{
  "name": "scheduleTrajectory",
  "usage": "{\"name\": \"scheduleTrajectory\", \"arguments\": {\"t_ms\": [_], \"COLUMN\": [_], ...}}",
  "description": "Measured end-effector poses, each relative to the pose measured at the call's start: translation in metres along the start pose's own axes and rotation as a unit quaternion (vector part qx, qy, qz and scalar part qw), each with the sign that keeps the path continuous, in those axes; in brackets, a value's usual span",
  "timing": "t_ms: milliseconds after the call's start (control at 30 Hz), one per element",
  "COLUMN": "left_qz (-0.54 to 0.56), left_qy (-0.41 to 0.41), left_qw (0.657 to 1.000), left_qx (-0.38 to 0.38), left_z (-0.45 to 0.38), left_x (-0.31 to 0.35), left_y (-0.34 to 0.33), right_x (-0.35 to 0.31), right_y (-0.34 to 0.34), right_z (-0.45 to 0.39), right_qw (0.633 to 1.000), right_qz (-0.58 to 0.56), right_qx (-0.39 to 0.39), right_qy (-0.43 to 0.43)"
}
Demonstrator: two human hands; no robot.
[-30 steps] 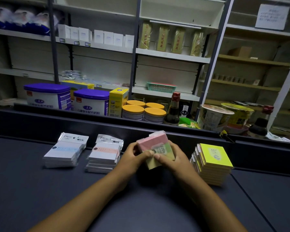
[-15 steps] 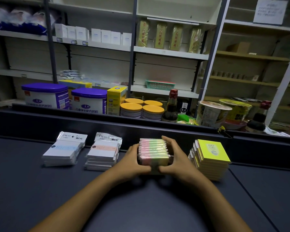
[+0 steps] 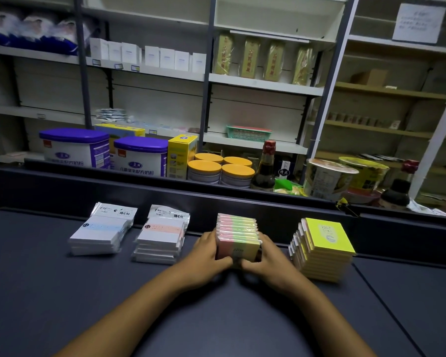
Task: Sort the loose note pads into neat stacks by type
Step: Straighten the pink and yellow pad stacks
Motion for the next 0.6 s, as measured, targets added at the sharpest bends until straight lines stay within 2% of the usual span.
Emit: {"name": "scheduleTrajectory", "arguments": {"t_ms": [200, 400, 600], "left_qz": [0.043, 0.002, 0.040], "left_qy": [0.010, 0.013, -0.002], "left_qw": [0.999, 1.000, 0.999], "left_qx": [0.005, -0.004, 0.014], "left_z": [0.0016, 0.0004, 0.0034], "left_x": [-0.0033, -0.0047, -0.0030], "left_y": [0.0025, -0.0019, 0.0022], "right_x": [0.0027, 0.0048, 0.0076], "right_y": [0.0037, 0.0009, 0.0038], "right_z": [-0.0032, -0.0024, -0.0051], "right_qw": [0.999, 0.998, 0.997], "right_qz": [-0.051, -0.058, -0.074], "right_qx": [-0.014, -0.009, -0.008], "right_qy": [-0.003, 0.004, -0.006]}}
Point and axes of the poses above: each hand's wrist, its own z-axis away from the middle knuckle, its own y-axis out of the back of the hand, x = y × z, the point moved 6 cm from there along -z, towards the middle knuckle, and after that the axes turned 11 degrees about -y, right-handed, at the moved point
